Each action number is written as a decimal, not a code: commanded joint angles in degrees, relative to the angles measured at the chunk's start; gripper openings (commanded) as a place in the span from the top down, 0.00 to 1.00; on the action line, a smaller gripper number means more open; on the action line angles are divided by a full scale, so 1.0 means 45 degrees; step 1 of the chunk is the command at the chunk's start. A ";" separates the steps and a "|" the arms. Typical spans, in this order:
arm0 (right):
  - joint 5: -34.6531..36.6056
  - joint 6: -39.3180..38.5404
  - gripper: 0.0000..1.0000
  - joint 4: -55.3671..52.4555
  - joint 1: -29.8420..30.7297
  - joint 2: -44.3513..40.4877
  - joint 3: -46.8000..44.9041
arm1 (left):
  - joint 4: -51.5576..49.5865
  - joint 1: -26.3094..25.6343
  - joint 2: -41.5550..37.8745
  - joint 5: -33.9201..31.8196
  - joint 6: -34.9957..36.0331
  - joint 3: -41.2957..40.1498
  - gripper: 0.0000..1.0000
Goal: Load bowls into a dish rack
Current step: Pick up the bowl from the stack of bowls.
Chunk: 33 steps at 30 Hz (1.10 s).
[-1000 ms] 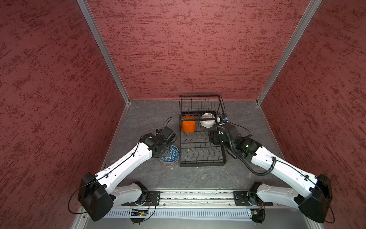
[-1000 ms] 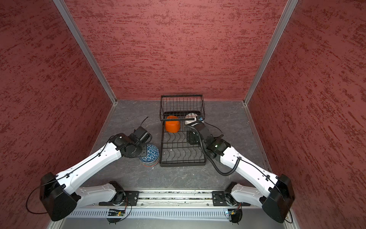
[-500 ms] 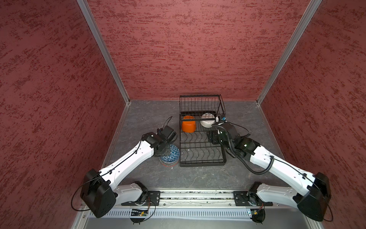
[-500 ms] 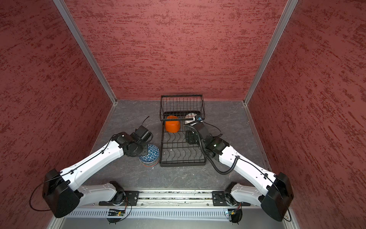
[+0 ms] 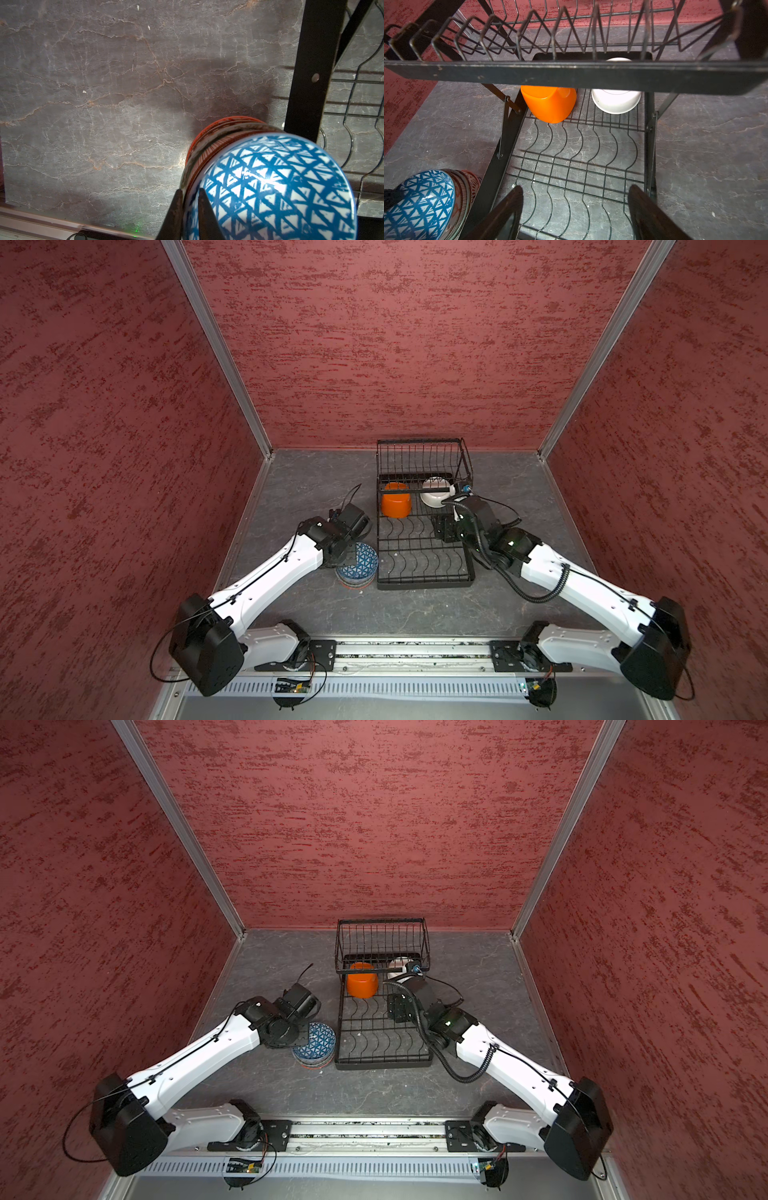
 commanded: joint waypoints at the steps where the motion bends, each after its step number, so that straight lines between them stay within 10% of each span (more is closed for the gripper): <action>1: -0.0195 -0.0012 0.20 0.0307 -0.0057 0.0132 0.0044 | 0.0283 -0.0015 -0.0114 0.0062 0.0078 -0.0032 0.87; 33: -0.0856 -0.0248 0.20 0.0423 -0.0087 0.0914 0.0495 | 0.1218 0.0063 -0.2257 0.0160 0.0815 -0.0705 1.00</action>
